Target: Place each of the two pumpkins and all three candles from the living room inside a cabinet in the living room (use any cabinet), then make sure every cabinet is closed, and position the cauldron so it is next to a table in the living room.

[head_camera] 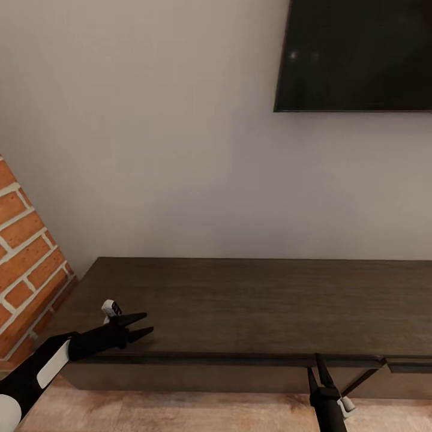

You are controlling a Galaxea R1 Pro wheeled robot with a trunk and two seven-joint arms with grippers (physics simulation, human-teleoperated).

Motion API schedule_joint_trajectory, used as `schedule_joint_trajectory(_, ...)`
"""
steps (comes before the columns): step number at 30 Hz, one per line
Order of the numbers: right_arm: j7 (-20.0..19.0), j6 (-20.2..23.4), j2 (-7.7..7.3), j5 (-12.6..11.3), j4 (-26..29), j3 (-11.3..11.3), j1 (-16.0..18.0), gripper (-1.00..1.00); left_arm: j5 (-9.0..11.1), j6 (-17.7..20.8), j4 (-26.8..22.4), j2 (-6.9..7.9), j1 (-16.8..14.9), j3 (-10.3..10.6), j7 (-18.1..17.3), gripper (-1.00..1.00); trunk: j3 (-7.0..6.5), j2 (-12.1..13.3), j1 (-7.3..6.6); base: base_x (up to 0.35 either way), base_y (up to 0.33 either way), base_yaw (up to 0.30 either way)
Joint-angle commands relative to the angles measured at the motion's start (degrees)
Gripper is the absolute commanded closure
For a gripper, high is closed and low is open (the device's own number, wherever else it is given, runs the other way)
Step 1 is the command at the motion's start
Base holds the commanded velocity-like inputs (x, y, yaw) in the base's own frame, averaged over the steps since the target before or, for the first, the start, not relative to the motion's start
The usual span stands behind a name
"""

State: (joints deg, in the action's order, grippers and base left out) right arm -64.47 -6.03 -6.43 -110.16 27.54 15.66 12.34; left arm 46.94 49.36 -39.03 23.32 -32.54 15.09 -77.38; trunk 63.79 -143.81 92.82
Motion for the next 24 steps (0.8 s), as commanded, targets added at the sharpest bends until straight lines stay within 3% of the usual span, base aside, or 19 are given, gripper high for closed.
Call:
schedule_joint_trajectory(1, 0.14, -0.60, -0.08, -0.42, -0.03, 0.51, 1.10, -1.00, 0.34, 0.57, 0.05, 0.06, -0.06, 0.29, -0.14, -1.00, 0.04, -0.02, -0.01, 0.000, 0.000, 0.000)
schedule_joint_trajectory(10, 0.14, -0.63, -0.07, -0.41, -0.03, 0.51, 1.10, -1.00, 0.34, 0.57, 0.08, 0.06, -0.06, 0.29, -0.13, -1.00, 0.04, -0.02, -0.01, 0.000, 0.000, 0.000)
schedule_joint_trajectory(11, 0.14, -0.64, -0.06, -0.40, -0.03, 0.51, 1.10, 1.00, 0.34, 0.57, 0.08, 0.06, -0.06, 0.29, -0.13, -1.00, 0.04, -0.02, -0.01, 0.000, 0.000, 0.000)
schedule_joint_trajectory(24, 0.14, -0.32, -0.08, -0.45, -0.03, 0.58, 1.10, 1.00, 0.34, 0.57, 0.10, 0.06, -0.06, 0.29, -0.14, -1.00, 0.04, -0.02, -0.01, 0.000, 0.000, 0.000)
